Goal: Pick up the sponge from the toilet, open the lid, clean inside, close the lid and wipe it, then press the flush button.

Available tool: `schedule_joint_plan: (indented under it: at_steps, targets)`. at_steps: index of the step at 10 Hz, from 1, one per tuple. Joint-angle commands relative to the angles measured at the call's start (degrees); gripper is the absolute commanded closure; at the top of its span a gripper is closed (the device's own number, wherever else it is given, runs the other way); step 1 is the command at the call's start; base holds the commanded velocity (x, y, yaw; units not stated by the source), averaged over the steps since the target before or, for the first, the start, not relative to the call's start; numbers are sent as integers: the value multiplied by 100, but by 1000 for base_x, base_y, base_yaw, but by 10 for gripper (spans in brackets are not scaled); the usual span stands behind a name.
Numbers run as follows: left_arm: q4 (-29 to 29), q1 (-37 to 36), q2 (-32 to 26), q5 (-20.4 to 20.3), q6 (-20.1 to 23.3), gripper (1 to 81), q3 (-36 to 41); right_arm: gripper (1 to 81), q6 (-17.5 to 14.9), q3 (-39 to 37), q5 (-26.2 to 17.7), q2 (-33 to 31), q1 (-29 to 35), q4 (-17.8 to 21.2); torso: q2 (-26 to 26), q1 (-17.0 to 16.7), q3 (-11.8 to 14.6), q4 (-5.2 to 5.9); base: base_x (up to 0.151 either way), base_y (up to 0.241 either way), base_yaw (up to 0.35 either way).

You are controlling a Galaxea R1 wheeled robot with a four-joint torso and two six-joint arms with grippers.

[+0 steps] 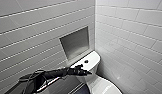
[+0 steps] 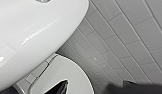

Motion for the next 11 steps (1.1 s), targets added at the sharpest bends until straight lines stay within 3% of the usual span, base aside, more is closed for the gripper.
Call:
schedule_joint_plan:
  at_steps: [1, 6, 11]
  targets:
    - [-259, -1460, 546, 479, 0, 10, -1106, 811, -11, 78, -389, 35, 26, 38, 0, 0, -163, 0, 0, 0, 0]
    - [-444, -2314, 978, 558, -9, 10, -1811, 811, -20, 87, -389, 62, 27, 29, 5, 4, -273, -2, 0, 0, 0]
    - [145, -2402, 1742, 514, -9, 10, -3235, 811, -11, 87, -389, 71, 0, 46, 7, 6, -275, -2, 0, 0, 0]
